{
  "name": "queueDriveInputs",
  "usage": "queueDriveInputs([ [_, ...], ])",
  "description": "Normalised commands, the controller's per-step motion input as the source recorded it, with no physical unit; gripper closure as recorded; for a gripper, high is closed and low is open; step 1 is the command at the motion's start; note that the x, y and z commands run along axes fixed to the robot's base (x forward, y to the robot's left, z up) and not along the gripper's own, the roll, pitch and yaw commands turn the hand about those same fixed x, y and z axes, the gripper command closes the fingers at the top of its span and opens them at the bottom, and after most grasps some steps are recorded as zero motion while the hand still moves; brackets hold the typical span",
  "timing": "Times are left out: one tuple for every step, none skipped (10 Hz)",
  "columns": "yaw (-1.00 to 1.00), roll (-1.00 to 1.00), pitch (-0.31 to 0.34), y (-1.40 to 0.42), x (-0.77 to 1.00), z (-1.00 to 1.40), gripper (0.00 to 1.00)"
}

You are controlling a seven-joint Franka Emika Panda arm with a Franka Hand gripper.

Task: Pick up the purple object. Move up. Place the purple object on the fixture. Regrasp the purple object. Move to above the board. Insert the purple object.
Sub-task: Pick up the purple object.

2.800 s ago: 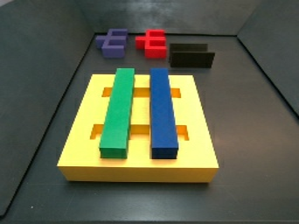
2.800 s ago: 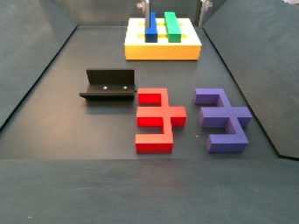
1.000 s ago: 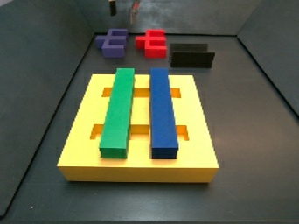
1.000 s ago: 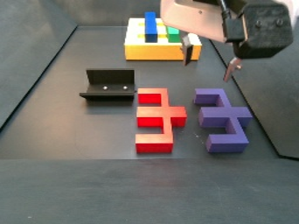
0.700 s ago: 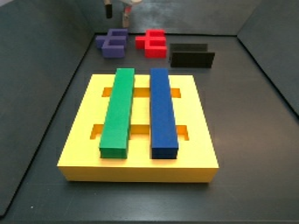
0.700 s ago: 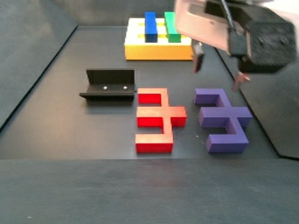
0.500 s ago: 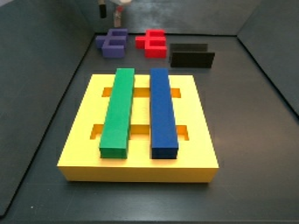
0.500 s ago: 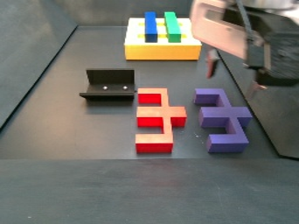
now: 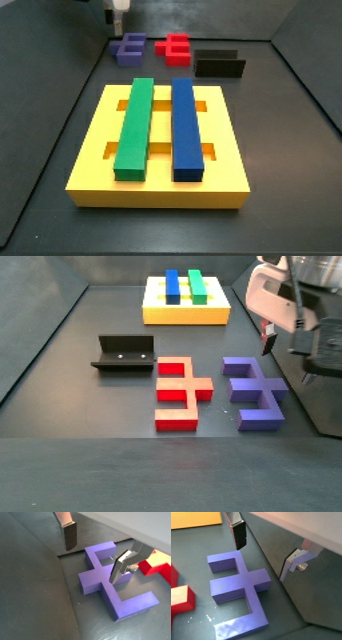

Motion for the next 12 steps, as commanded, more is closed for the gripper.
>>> queueDriveInputs([
  [-0.61, 0.01, 0.000, 0.00, 0.00, -0.27, 0.00],
  [-0.72, 0.00, 0.000, 0.04, 0.00, -0.27, 0.00],
  [-0.73, -0.13, -0.069, 0.00, 0.00, -0.30, 0.00],
  [-0.67, -0.19, -0.116, 0.00, -0.05, -0.31, 0.00],
  [-0.59, -0.16, -0.116, 0.00, 0.00, -0.29, 0.00],
  [-0.37, -0.11, -0.133, 0.00, -0.01, -0.23, 0.00],
  [-0.21, -0.06, -0.184, 0.00, 0.00, -0.36, 0.00],
  [-0.09, -0.01, -0.184, 0.00, -0.11, -0.39, 0.00],
  [-0.09, 0.00, -0.173, 0.00, -0.05, -0.39, 0.00],
  [-0.11, 0.00, -0.147, 0.00, 0.00, -0.52, 0.00],
  [-0.21, -0.03, -0.071, 0.03, 0.07, -0.60, 0.00],
  [-0.31, -0.11, -0.043, 0.08, 0.11, -0.55, 0.00],
])
